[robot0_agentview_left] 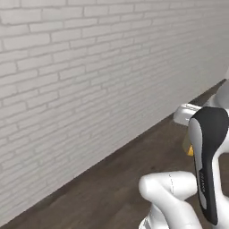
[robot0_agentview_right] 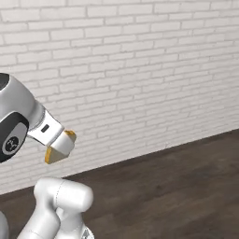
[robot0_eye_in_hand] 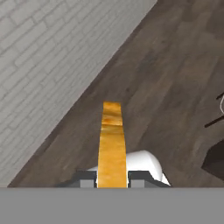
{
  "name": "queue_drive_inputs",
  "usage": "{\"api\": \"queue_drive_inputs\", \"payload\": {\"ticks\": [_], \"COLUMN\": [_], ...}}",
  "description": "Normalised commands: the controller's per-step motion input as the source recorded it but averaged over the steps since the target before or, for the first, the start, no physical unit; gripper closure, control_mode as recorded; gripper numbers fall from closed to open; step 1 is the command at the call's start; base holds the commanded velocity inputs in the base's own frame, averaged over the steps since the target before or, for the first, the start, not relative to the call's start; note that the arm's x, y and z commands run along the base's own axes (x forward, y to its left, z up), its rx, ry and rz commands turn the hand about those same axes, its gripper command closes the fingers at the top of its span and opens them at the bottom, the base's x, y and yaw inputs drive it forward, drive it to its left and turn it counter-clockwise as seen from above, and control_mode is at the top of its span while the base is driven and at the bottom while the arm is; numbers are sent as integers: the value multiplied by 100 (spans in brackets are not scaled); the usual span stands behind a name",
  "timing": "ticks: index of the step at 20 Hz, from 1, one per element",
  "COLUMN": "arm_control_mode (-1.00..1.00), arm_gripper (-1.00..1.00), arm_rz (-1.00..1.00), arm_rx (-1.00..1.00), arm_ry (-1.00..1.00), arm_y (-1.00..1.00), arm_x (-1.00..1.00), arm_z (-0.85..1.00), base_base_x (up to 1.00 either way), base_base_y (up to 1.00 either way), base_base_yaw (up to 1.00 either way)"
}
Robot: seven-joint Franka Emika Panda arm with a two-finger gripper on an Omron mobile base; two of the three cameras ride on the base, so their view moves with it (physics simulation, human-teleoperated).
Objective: Start the toaster. Once the lever pops up, take the bread to the plate on the dining counter.
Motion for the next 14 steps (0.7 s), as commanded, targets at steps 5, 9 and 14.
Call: {"api": "queue_drive_inputs", "payload": {"ticks": [5, 9, 14], "arm_control_mode": [100, 100, 100], "arm_gripper": [100, 100, 100], "arm_rz": [0, 0, 0], "arm_rx": [0, 0, 0], "arm_ry": [0, 0, 0], "arm_y": [0, 0, 0], "arm_x": [0, 0, 0], "arm_z": [0, 0, 0], "base_base_x": [48, 59, 86], "base_base_y": [-21, -21, -8], "base_base_yaw": [-68, -65, -57]}}
